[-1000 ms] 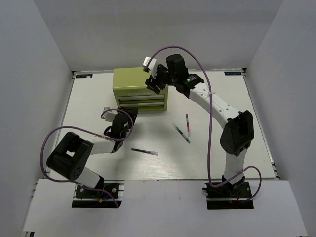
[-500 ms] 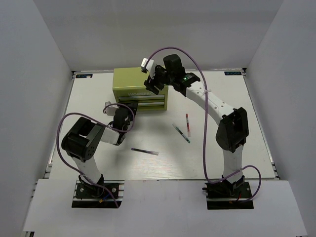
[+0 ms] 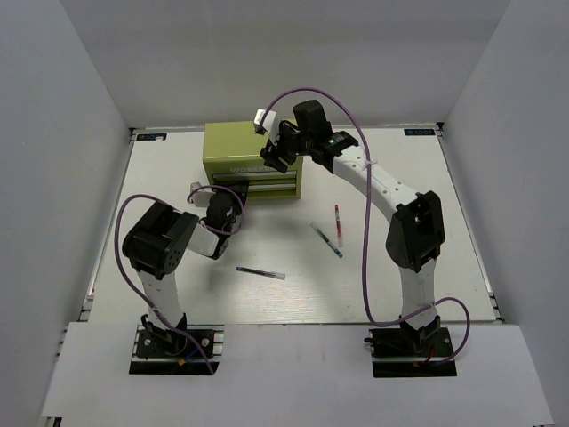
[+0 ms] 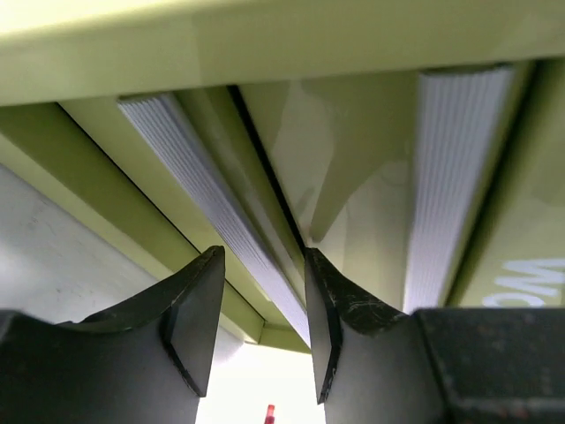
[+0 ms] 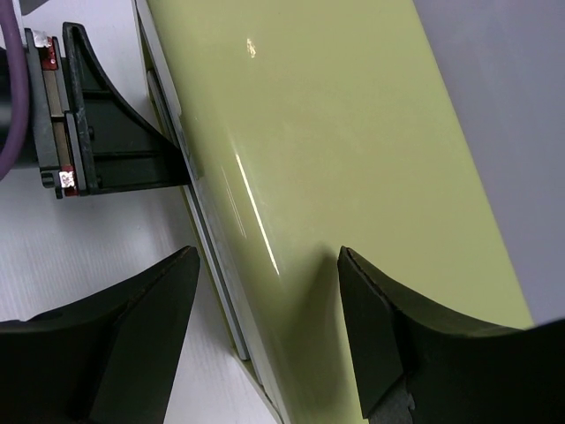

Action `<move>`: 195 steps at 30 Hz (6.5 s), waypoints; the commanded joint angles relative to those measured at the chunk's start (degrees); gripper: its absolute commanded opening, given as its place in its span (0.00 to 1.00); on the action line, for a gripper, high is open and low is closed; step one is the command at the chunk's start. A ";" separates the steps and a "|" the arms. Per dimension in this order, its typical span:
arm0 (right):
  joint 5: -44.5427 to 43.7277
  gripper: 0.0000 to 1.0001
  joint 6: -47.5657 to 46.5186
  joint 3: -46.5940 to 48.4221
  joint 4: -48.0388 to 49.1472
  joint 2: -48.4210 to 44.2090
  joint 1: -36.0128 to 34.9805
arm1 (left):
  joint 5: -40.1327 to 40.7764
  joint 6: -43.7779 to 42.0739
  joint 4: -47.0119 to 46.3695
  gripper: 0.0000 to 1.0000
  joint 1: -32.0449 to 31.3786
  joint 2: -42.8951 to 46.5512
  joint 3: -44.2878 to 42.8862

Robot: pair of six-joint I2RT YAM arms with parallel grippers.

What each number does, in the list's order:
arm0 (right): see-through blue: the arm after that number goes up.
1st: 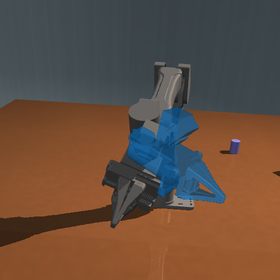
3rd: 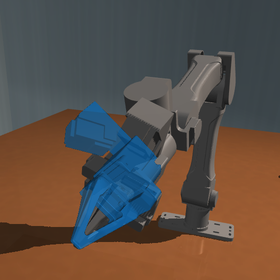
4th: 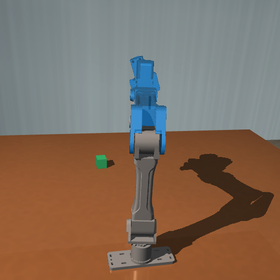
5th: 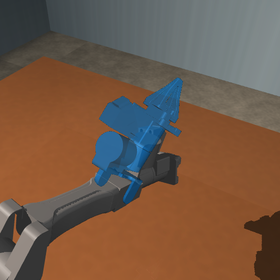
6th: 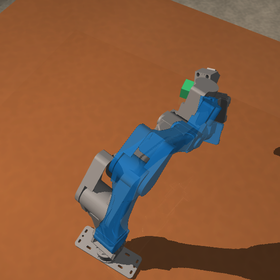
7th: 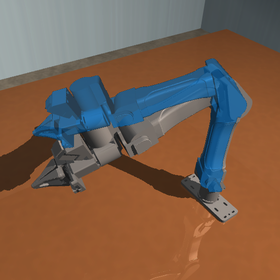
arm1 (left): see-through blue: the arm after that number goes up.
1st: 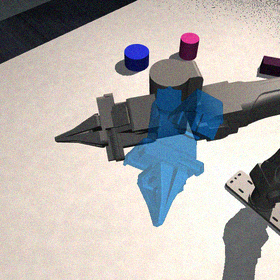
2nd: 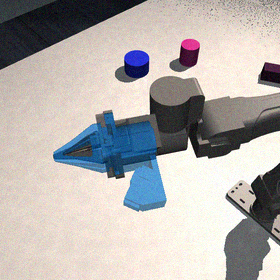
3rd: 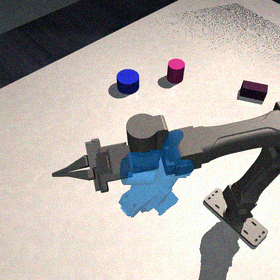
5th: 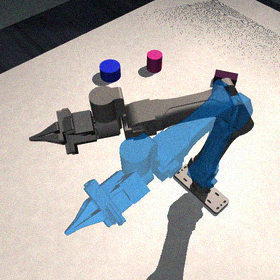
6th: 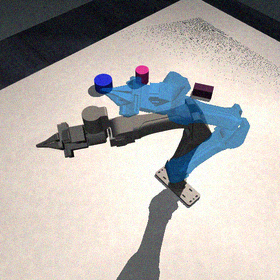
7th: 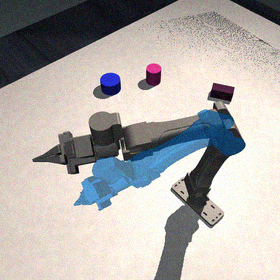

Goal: Sort the stationery into containers
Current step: Open the drawer in the storage box, then pick up the pen from the center of the board, then place the pen in the drawer.

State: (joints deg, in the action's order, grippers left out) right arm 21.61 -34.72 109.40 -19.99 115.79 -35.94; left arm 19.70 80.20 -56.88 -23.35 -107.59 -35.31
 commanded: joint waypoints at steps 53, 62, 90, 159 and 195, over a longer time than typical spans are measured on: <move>-8.16 0.74 -2.46 9.34 -9.54 9.28 0.52 | -1.95 1.97 -13.44 0.00 -1.43 8.18 19.39; -7.81 0.80 -2.37 7.85 -9.46 8.32 0.52 | -4.58 -0.40 4.82 0.54 -1.44 18.72 18.00; -8.86 0.86 -3.25 -18.16 -4.88 -16.90 0.79 | -16.62 -21.05 62.92 0.92 -1.00 50.81 4.72; 3.16 0.14 8.74 -35.15 -6.98 -16.02 14.85 | -22.52 -7.25 89.14 0.87 -1.61 54.25 4.72; -4.39 0.46 -19.34 3.10 -9.19 4.62 -9.32 | -25.77 -4.45 88.70 0.89 -2.75 47.22 3.15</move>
State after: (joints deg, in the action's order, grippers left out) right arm 18.33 -56.16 109.84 -33.17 122.65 -45.71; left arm -5.43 74.04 31.31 -25.67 -59.40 -30.81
